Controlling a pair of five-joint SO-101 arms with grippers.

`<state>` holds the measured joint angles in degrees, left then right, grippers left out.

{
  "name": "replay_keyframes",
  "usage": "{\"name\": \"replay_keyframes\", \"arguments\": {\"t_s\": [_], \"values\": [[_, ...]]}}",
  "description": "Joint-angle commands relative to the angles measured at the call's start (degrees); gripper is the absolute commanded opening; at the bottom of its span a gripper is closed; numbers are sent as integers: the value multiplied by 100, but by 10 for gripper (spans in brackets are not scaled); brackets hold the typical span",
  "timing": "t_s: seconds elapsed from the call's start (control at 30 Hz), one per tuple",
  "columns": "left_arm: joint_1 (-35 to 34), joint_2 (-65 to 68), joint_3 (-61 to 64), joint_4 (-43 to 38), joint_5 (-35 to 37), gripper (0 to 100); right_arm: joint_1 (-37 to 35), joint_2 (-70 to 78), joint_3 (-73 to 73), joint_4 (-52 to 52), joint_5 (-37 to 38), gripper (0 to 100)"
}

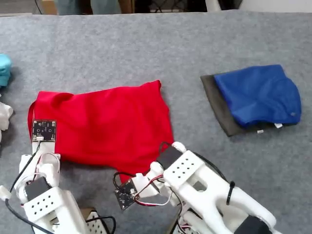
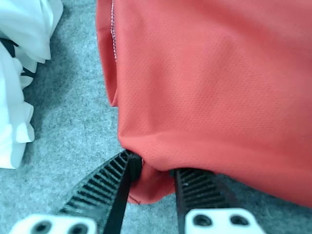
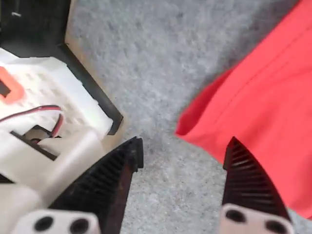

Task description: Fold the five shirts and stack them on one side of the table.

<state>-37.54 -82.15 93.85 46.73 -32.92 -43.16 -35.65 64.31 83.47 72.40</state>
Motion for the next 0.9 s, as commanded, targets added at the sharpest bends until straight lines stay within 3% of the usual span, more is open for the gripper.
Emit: {"name": "replay_keyframes", "arguments": {"t_s": [0.0, 0.2, 0.47, 0.87], "values": [[-48, -44, -22, -97, 26, 122, -53, 13, -66, 44, 44, 275], [-48, -44, -22, -97, 26, 122, -70, 48, -31, -44, 70, 275], [-48, -44, -22, -97, 26, 122, -756, 48, 338, -695, -378, 275], [-48, -44, -22, -97, 26, 122, -88, 13, 330, -633, -387, 267]]}}
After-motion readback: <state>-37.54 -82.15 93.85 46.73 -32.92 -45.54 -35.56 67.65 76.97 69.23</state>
